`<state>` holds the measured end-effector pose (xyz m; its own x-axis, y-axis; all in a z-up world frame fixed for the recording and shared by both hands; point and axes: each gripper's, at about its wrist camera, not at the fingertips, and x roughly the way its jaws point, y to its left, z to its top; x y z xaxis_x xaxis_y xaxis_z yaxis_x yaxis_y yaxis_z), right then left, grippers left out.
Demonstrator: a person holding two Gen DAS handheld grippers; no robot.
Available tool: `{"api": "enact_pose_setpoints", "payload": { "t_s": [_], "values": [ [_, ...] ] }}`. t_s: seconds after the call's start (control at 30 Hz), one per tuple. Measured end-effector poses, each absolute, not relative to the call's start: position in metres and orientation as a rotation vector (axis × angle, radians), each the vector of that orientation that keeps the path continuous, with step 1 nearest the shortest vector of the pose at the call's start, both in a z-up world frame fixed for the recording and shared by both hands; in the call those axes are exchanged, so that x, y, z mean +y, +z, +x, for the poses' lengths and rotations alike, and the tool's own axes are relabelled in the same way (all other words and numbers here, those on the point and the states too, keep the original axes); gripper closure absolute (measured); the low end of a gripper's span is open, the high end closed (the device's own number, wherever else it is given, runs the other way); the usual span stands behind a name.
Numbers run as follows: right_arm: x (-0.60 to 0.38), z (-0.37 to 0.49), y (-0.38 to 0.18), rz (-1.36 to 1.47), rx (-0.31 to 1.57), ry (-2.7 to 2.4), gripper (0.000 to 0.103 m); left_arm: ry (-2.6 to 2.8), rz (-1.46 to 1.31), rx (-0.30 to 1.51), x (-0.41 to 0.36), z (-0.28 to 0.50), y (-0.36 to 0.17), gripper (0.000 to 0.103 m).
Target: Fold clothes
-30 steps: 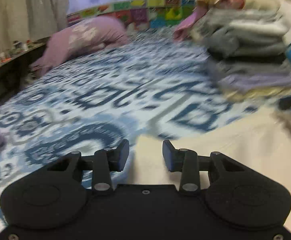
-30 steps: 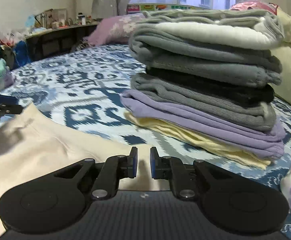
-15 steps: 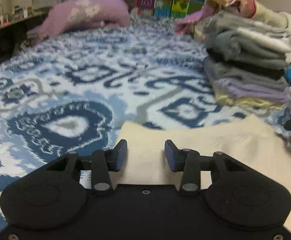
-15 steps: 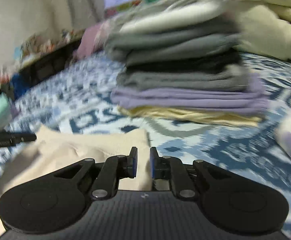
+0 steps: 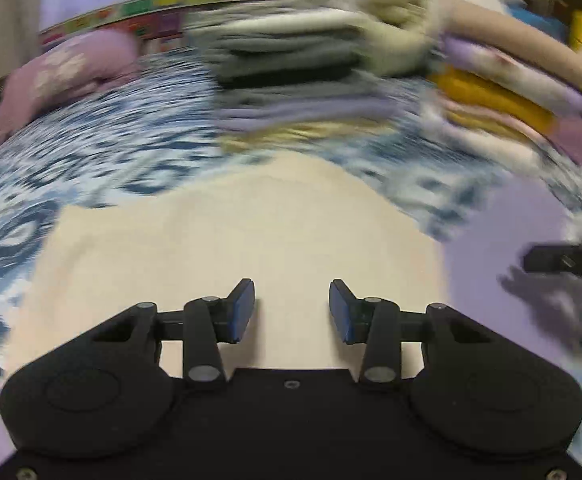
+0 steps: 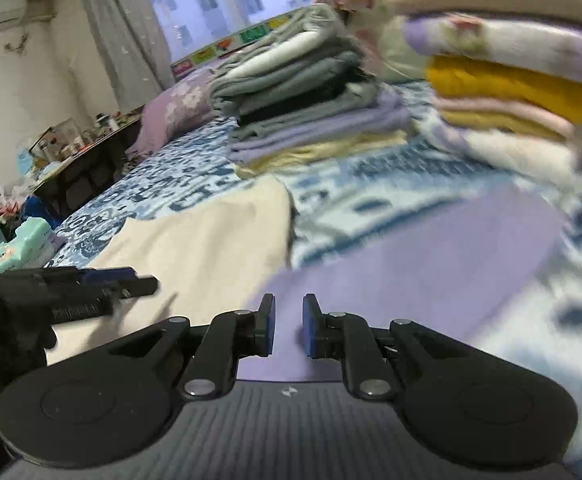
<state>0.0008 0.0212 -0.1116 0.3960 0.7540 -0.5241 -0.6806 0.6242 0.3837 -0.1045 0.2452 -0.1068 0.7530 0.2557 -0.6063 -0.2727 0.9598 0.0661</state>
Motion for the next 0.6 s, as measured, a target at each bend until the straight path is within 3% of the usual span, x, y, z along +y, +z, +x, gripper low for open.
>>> {"api": "enact_pose_setpoints", "payload": {
  "t_s": [0.23, 0.47, 0.6],
  "values": [
    [-0.024, -0.008, -0.119, 0.167, 0.682, 0.743, 0.084, 0.221, 0.176, 0.713, 0.166, -0.113, -0.130, 0.064],
    [0.002, 0.012, -0.117, -0.059, 0.531, 0.724, 0.077, 0.228, -0.069, 0.603, 0.178, -0.145, -0.105, 0.063],
    [0.024, 0.040, -0.129, -0.060, 0.568, 0.715, 0.072, 0.225, -0.070, 0.610, 0.179, -0.142, -0.112, 0.063]
  ]
}}
